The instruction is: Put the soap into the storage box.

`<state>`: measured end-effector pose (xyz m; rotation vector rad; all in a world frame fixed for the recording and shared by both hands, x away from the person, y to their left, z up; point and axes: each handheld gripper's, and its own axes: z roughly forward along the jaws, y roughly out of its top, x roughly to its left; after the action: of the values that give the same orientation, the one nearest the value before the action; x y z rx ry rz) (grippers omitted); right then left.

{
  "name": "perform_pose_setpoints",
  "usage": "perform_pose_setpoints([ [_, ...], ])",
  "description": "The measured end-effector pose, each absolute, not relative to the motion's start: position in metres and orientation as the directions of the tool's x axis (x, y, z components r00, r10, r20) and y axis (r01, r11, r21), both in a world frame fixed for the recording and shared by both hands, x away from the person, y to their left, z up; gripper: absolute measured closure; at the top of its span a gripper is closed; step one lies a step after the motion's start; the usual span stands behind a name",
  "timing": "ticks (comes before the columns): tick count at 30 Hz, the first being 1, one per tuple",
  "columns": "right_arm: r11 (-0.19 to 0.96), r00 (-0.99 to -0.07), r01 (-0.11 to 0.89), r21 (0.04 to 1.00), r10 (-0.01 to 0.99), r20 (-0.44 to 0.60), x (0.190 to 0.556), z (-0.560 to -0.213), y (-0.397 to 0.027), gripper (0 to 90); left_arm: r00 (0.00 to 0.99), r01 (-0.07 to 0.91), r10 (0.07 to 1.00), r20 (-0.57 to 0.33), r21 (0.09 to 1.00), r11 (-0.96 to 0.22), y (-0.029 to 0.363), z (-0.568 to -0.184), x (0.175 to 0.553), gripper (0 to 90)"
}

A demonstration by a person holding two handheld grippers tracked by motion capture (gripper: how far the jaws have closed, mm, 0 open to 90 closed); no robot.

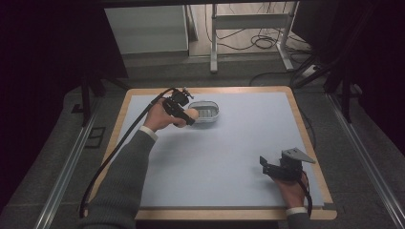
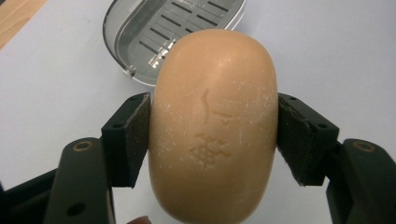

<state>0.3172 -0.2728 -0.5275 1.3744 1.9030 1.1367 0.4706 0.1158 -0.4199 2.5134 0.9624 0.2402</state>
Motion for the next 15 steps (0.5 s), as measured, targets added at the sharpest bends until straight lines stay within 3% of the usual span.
perform_pose_setpoints([
  [15,0.129,-0.345,0.494,0.86,0.937,0.058,0.317,-0.527,-0.273,8.9,0.741,0.604,0.672,-0.005,0.441,-0.664,0.108,-0.427,0.486,32.2],
])
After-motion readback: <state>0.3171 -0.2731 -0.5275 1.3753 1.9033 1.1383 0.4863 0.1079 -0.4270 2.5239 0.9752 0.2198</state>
